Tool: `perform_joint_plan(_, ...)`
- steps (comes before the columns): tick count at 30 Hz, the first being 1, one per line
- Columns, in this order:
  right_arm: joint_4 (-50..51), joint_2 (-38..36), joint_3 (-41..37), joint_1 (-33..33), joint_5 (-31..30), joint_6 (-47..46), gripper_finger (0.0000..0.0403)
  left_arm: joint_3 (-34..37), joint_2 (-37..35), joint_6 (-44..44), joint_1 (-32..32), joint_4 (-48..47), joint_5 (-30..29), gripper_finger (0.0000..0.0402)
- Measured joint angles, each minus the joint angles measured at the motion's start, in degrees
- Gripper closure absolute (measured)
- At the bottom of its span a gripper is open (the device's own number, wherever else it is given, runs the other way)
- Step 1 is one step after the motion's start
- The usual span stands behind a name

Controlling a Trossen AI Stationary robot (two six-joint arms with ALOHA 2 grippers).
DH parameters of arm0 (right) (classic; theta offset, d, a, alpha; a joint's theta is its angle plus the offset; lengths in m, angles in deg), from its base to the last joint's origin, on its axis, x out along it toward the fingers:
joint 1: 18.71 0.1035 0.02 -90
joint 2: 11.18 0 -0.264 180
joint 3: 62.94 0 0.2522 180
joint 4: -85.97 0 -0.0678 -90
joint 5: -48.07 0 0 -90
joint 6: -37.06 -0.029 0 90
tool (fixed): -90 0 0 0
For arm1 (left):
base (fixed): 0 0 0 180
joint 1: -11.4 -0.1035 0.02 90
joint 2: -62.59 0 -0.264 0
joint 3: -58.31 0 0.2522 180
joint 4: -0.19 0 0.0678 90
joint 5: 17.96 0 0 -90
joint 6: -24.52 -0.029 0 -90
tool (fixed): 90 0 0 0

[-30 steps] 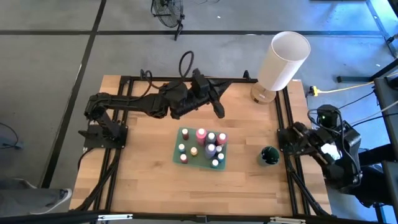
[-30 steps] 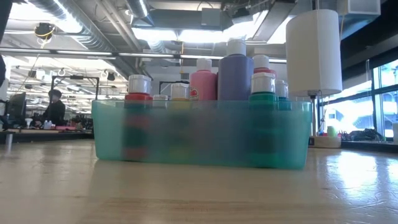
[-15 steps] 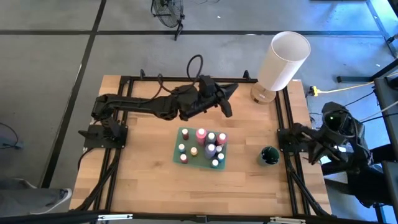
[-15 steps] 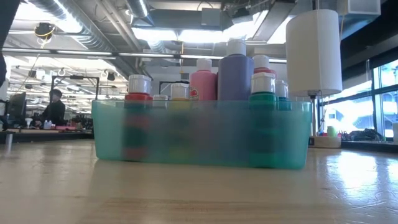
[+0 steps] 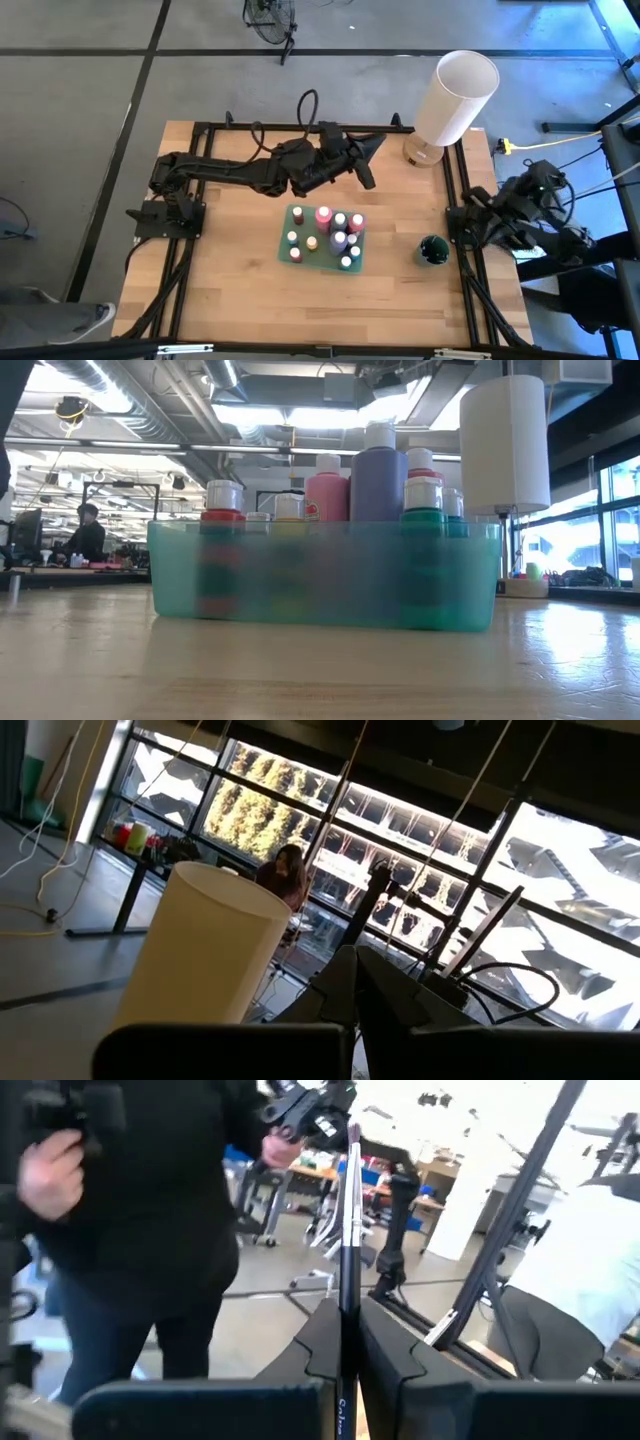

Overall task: Pick & Place Paint Supplies
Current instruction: Put the black eyeshadow brush into the green cup

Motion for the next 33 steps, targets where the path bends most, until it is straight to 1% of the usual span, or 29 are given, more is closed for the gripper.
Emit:
perform_joint_plan(4, -15.3, 0.0, -6.0, -0.1, -0.9, -11.0, 0.0387, 0.0, 0.0, -0.7, 0.0, -0.5, 0.0, 0.0399)
perform_joint_plan(6, -20.7, 0.0, -7.8, -0.1, -0.4, -15.1, 0.0387, 0.0, 0.0, -0.7, 0.0, -1.1, 0.0, 0.0399)
perform_joint_plan(8, -24.0, 0.0, -8.8, 0.1, 0.4, -17.6, 0.0387, 0.0, 0.0, -0.7, 0.0, -1.7, 0.0, 0.04)
perform_joint_plan(10, -24.2, 0.0, -9.3, 0.4, 0.1, -18.2, 0.0387, 0.0, 0.0, -0.6, 0.1, -1.8, 0.0, 0.04)
perform_joint_plan(12, -24.1, 0.0, -9.5, 1.0, -1.6, -18.2, 0.0387, 0.0, 0.0, -0.3, 0.4, -1.8, 0.0, 0.0399)
perform_joint_plan(15, -23.4, 0.0, -11.0, 2.0, -5.6, -17.9, 0.0387, 0.0, 0.0, -0.3, 1.0, -2.0, 0.0, 0.04)
perform_joint_plan(18, -24.8, 0.0, -13.2, 3.5, -9.8, -18.2, 0.0387, 0.0, 0.0, -0.3, 1.4, -2.0, 0.1, 0.04)
perform_joint_plan(22, -25.8, 0.0, -14.3, 6.2, -13.2, -18.4, 0.0387, 0.0, 0.0, -0.3, 1.6, -2.0, 0.0, 0.0399)
perform_joint_plan(28, -19.2, 0.0, -14.4, 9.9, -19.7, -15.6, 0.0387, 0.0, 0.0, -0.3, 1.9, -3.7, 0.0, 0.0399)
perform_joint_plan(31, -19.2, 0.0, -14.4, 12.7, -21.3, -15.0, 0.0387, 0.0, 0.0, -0.3, 1.9, -5.3, -0.1, 0.04)
perform_joint_plan(33, -18.2, 0.0, -14.5, 14.8, -24.7, -15.0, 0.0387, 0.0, 0.0, -0.3, 1.9, -6.4, 0.0, 0.04)
